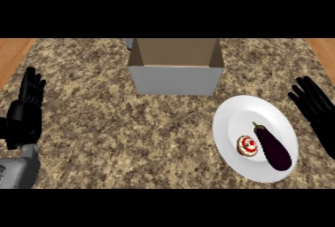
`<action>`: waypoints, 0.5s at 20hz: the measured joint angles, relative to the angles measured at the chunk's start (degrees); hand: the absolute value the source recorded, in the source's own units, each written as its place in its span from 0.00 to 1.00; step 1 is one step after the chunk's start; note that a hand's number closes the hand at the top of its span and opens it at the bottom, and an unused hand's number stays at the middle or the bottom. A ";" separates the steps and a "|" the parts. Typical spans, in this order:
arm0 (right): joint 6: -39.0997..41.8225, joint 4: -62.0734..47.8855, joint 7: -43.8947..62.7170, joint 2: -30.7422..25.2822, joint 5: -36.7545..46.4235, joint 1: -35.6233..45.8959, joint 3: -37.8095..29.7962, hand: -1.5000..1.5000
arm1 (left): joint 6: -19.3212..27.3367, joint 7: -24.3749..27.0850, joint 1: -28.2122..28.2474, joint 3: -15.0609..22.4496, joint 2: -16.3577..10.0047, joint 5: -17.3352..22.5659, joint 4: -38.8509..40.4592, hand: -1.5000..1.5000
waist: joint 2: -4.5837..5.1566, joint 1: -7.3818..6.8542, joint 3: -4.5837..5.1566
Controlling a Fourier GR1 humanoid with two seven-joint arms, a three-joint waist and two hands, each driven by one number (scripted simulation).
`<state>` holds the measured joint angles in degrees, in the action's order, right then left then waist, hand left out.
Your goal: Pick the eggplant from the plate and place it in the cardboard box
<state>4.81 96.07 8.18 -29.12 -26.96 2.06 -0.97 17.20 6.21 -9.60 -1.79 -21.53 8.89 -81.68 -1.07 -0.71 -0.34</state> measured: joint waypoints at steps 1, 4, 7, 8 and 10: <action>1.76 -1.09 -0.27 -0.26 -0.57 0.35 -0.28 0.00 | 0.31 -0.43 0.38 0.13 -0.11 -0.70 -0.38 0.50 | 0.22 0.09 0.06; 9.06 -3.76 0.11 -2.29 -2.90 1.99 0.95 0.00 | 0.23 -2.42 1.78 0.99 -2.71 -3.56 0.09 0.50 | 0.85 -0.39 0.12; 17.29 -4.39 -0.72 -6.38 -1.75 5.07 3.23 0.00 | -0.44 -4.21 2.48 2.28 -5.16 -6.31 2.16 0.50 | 1.03 -1.62 0.30; 19.43 -2.84 -1.65 -9.10 1.51 6.36 4.14 0.00 | -0.75 -4.54 2.85 2.70 -5.46 -6.72 2.63 0.50 | 0.97 -2.09 0.40; 23.87 -1.52 -4.91 -13.09 7.85 7.02 6.36 0.00 | -1.12 -5.64 3.23 3.50 -6.09 -7.69 3.53 0.50 | 1.25 -1.95 0.24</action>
<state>28.68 94.55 3.27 -42.21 -19.11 9.08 5.39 16.08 0.57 -6.37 1.72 -27.62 1.21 -78.15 0.18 -2.67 -0.10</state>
